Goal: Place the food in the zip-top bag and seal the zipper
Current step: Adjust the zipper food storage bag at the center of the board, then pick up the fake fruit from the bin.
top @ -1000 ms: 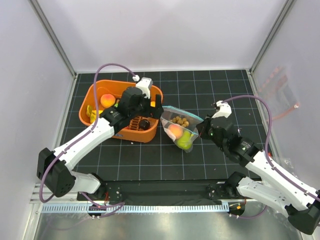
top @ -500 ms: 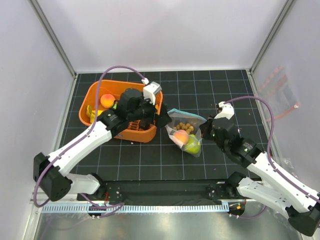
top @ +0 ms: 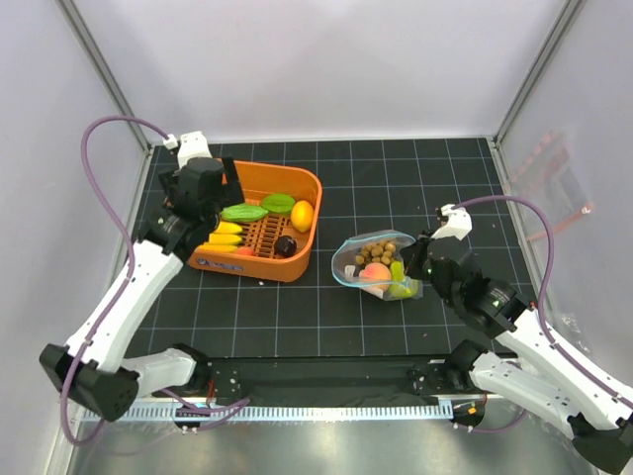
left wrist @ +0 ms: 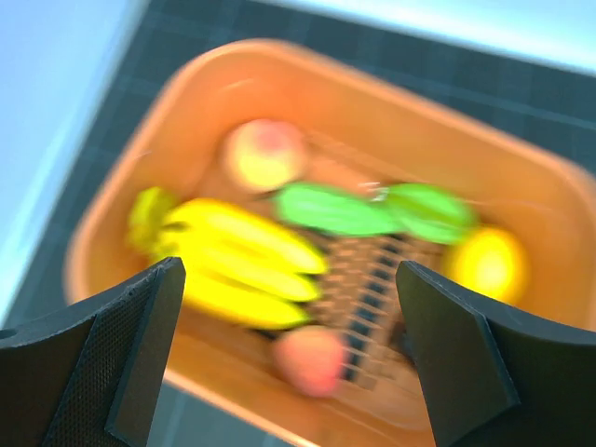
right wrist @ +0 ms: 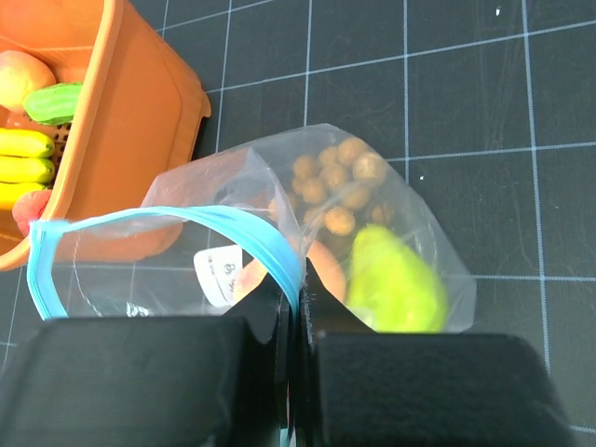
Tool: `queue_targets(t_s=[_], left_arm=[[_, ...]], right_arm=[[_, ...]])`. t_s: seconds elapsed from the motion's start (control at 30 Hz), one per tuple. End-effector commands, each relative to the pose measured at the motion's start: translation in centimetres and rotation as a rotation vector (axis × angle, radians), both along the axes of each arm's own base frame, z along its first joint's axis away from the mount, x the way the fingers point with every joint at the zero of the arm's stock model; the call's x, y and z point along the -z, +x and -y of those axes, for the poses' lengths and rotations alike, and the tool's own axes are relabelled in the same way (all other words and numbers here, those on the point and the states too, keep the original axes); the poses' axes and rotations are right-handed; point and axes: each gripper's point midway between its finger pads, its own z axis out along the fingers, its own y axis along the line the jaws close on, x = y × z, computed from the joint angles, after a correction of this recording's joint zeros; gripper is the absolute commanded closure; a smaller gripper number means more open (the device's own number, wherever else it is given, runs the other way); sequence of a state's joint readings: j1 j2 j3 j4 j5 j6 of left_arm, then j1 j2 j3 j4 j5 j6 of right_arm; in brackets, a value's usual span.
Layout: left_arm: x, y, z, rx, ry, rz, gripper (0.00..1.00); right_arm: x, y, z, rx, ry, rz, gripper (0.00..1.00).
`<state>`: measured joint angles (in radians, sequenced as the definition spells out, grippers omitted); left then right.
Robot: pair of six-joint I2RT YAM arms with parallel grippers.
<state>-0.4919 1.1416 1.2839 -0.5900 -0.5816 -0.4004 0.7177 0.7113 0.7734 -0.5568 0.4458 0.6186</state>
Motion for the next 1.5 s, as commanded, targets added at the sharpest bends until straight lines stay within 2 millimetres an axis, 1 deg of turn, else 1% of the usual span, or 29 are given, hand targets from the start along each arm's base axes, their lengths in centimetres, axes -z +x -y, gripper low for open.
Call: queue_targets(t_s=[0.0, 0.07, 0.1, 0.13, 0.2, 0.23, 0.3, 0.33, 0.4, 0.43, 0.53, 0.57, 0.63, 0.67, 0.7, 0.77, 0.8, 0.9, 1.0, 1.13, 1.23, 1.3, 1.43, 1.47], left_arm=[[2.6, -0.1, -6.6, -0.272, 0.113, -0.129, 0.0], [3.3, 0.6, -7.4, -0.293, 0.114, -0.144, 0.0], [3.9, 1.4, -8.2, -0.317, 0.113, -0.156, 0.0], [4.2, 1.8, -8.3, -0.312, 0.113, -0.163, 0.01], [4.9, 2.6, -9.0, -0.33, 0.122, -0.186, 0.04], [5.5, 3.3, -9.7, -0.359, 0.138, -0.208, 0.04], [5.8, 3.8, -10.5, -0.384, 0.148, -0.222, 0.06], [6.6, 4.2, -11.4, -0.407, 0.153, -0.246, 0.07], [7.3, 4.6, -12.0, -0.417, 0.145, -0.261, 0.09], [7.9, 4.9, -12.7, -0.43, 0.141, -0.276, 0.09], [9.2, 5.6, -13.0, -0.416, 0.105, -0.292, 0.11], [10.1, 6.1, -13.0, -0.402, 0.088, -0.31, 0.12], [11.0, 6.6, -12.9, -0.393, 0.074, -0.329, 0.12], [11.9, 6.9, -12.8, -0.387, 0.073, -0.353, 0.13], [12.4, 7.2, -12.4, -0.376, 0.064, -0.364, 0.14], [13.1, 7.4, -12.2, -0.368, 0.049, -0.379, 0.15], [14.0, 7.3, -11.9, -0.362, 0.037, -0.394, 0.16], [14.9, 7.3, -11.7, -0.358, 0.019, -0.385, 0.18], [15.5, 7.3, -12.0, -0.378, 0.029, -0.388, 0.21], [16.3, 6.8, -13.3, -0.422, 0.006, -0.408, 0.2], [17.2, 6.6, -13.2, -0.417, -0.008, -0.425, 0.21], [17.7, 6.4, -13.1, -0.42, -0.013, -0.436, 0.19], [17.8, 5.8, -13.8, -0.461, 0.004, -0.443, 0.0], [18.0, 5.6, -14.0, -0.471, 0.011, -0.454, 0.0]], right_arm=[[-0.7, 0.3, -0.4, -0.006, 0.026, 0.023, 0.99], [-0.6, 0.3, -0.5, -0.012, 0.028, 0.018, 0.99], [-0.6, 0.3, -0.5, -0.012, 0.028, 0.018, 0.99], [-0.8, 0.3, -0.5, -0.011, 0.031, 0.023, 0.99], [-0.8, 0.3, -0.4, -0.004, 0.031, 0.028, 0.99], [-0.9, 0.3, -0.2, 0.001, 0.03, 0.032, 0.99], [-0.8, 0.3, -0.1, 0.005, 0.026, 0.031, 0.99], [-0.8, 0.4, -0.1, 0.006, 0.025, 0.032, 0.99], [-0.7, 0.4, -0.1, 0.006, 0.023, 0.029, 0.99], [-0.8, 0.4, -0.2, 0.006, 0.025, 0.033, 0.99], [-0.7, 0.4, -0.2, 0.008, 0.025, 0.031, 0.99], [-0.7, 0.4, -0.2, 0.006, 0.023, 0.029, 0.99], [-0.6, 0.4, -0.2, 0.005, 0.023, 0.028, 0.99], [-0.6, 0.4, -0.2, 0.007, 0.022, 0.03, 0.99], [-0.6, 0.4, -0.2, 0.006, 0.023, 0.029, 0.99], [-0.6, 0.4, -0.1, 0.008, 0.024, 0.03, 0.99], [-0.7, 0.4, -0.1, 0.007, 0.024, 0.032, 0.99], [-0.8, 0.3, 0.0, 0.009, 0.027, 0.036, 0.99], [-0.9, 0.3, 0.0, 0.009, 0.029, 0.038, 0.99], [-0.7, 0.3, -0.1, 0.006, 0.027, 0.034, 0.99], [-0.7, 0.3, -0.2, 0.002, 0.031, 0.035, 0.99], [-0.7, 0.3, -0.2, 0.0, 0.029, 0.033, 0.99], [-0.6, 0.3, -0.3, 0.001, 0.028, 0.031, 0.99], [-0.6, 0.4, -0.3, -0.001, 0.028, 0.031, 0.99]])
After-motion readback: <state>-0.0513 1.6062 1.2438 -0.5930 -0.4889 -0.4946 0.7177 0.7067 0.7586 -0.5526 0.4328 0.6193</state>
